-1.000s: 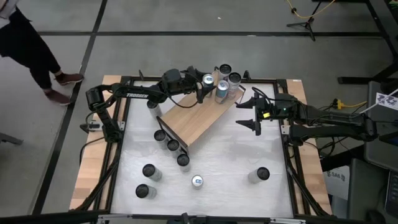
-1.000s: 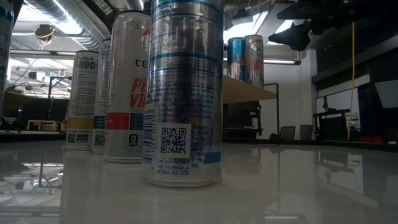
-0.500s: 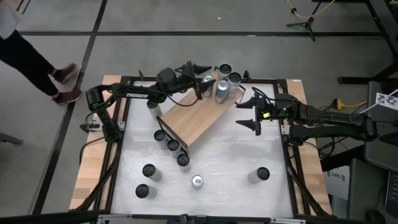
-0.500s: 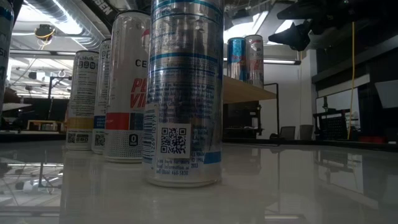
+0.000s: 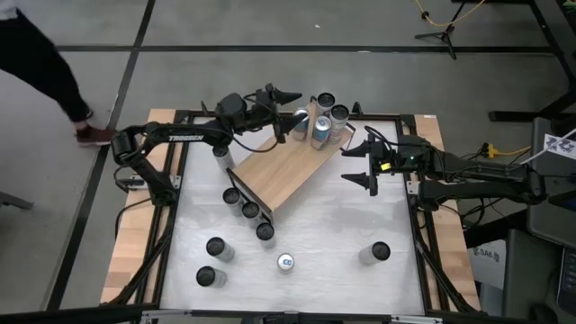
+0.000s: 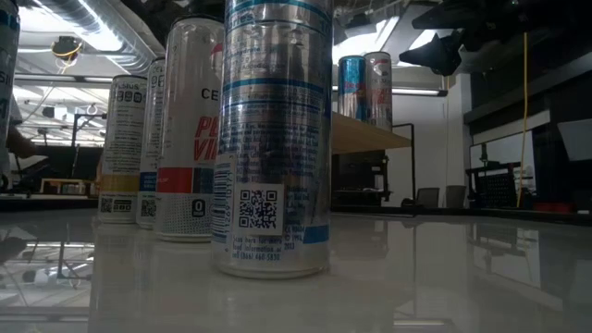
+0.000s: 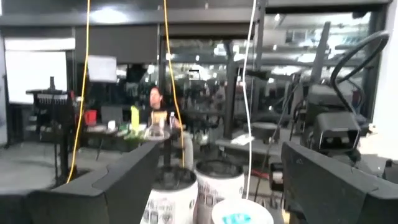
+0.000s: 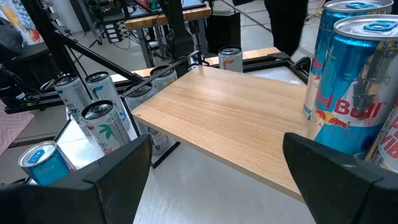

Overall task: Place canned beverage on shelf
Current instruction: Put the blue soda can on the shelf aligned with the other blue soda can

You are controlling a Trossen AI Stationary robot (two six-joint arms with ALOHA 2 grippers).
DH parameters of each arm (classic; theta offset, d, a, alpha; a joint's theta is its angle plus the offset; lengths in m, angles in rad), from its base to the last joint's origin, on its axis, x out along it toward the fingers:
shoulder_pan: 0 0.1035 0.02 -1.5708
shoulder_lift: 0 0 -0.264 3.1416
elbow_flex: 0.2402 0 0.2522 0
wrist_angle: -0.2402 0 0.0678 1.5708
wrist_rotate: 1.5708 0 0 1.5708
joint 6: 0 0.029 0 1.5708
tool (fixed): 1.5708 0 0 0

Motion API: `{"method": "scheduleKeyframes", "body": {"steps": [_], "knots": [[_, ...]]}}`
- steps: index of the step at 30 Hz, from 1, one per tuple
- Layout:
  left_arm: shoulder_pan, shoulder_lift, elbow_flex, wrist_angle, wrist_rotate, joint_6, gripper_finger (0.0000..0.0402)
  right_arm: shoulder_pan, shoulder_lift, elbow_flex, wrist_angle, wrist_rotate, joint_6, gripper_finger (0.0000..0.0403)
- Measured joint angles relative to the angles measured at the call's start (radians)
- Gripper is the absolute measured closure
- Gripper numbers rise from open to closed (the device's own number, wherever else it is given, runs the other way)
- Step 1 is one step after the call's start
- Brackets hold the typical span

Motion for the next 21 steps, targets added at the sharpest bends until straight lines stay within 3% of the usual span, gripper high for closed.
{"method": "scheduleKeyframes", "body": {"steps": [12, 21], "knots": [[0.002, -0.114, 0.004, -0.544, 0.035, 0.008, 0.0068, 0.000, 0.000, 0.000, -0.001, 0.000, 0.000, 0.0047], [-0.003, -0.113, 0.002, -0.522, 0.050, 0.011, 0.0068, 0.000, 0.000, 0.000, -0.008, 0.000, 0.000, 0.0047]]}}
